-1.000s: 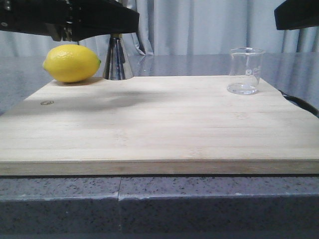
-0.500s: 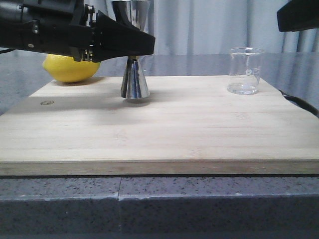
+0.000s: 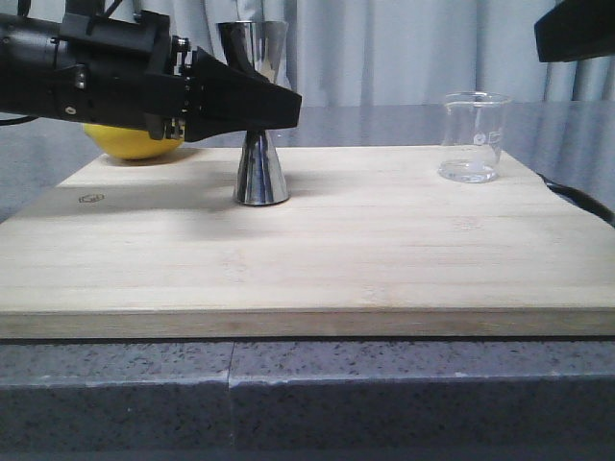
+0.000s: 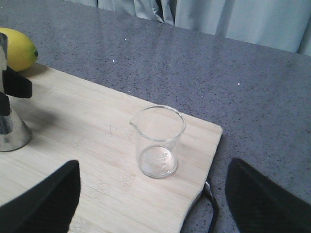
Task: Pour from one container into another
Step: 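Lower the filled jigger onto the board with the left gripper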
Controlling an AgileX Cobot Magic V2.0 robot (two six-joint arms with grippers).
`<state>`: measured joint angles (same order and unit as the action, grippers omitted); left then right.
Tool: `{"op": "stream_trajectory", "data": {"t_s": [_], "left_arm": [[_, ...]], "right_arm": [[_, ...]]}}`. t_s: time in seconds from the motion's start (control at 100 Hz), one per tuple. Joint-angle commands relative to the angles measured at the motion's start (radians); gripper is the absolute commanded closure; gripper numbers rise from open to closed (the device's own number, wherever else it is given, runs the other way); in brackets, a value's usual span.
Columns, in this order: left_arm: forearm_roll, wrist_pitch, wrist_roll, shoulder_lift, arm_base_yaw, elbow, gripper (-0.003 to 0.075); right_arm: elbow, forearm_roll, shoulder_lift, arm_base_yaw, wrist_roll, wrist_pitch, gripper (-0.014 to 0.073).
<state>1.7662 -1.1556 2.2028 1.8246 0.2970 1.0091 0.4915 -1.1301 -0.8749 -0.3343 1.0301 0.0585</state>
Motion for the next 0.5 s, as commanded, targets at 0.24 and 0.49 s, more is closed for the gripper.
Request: {"op": "stream_trajectory", "data": {"t_s": [0.24,0.49], "left_arm": [[0.083,-0.112,0.001,-0.041,0.008,0.027,0.0325],[0.047,-0.112,0.001,-0.063,0.008,0.027,0.01]], "right_arm": [[0.024,0.002,0.013,-0.003,0.002,0.019,0.0039],[0.024,0.002,0.013,-0.003,0.002,0.019,0.0039]]}}
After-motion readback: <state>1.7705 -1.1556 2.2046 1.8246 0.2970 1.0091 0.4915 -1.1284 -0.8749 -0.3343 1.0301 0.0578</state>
